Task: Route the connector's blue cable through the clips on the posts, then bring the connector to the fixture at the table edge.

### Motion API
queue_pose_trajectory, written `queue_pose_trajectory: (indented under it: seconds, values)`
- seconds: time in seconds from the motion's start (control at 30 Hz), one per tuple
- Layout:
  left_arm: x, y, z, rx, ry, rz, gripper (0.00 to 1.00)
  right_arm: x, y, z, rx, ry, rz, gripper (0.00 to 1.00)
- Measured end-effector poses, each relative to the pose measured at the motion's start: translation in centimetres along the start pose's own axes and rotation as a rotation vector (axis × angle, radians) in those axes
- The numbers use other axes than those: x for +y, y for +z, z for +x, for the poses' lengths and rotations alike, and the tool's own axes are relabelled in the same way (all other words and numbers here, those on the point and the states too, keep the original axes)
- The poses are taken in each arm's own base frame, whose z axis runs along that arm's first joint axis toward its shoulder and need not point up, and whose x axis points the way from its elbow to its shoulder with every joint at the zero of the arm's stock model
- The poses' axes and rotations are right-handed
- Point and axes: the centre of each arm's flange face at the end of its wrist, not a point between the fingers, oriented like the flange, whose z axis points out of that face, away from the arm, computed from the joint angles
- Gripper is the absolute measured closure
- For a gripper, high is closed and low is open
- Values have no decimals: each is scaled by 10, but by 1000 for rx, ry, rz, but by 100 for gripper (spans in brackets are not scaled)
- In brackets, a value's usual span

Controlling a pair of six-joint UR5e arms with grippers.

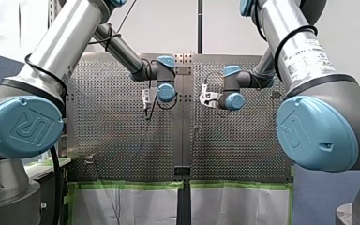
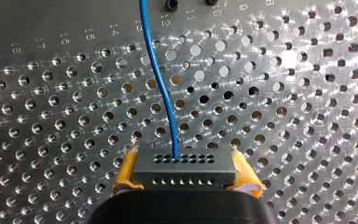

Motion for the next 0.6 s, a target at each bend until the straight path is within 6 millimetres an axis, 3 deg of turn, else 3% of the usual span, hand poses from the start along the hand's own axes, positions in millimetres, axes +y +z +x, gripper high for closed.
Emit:
queue_pose_trajectory:
  seconds: [0.23,0.27,0.3,0.33,0.4,0.43,0.5,0.6]
  values:
    - [1,1,0,0,22,-5,0,-1,0,0,-1,0,1,100]
    - [1,1,0,-1,27,-6,7,-1,0,0,-1,0,1,100]
    - [1,1,0,-1,32,-7,22,-1,0,0,-2,-1,1,100]
    - [1,1,0,-1,36,-8,22,-1,0,0,-1,-1,1,100]
    - [1,0,0,-1,40,-8,60,-1,0,0,-1,-2,0,100]
    - [0,0,0,-2,41,-8,60,-1,0,0,-1,-2,0,100]
    - [-1,-1,0,-2,42,-7,100,-1,0,0,-1,-3,1,100]
    - [-3,-2,-1,-7,40,0,100,-1,0,0,-1,-3,1,100]
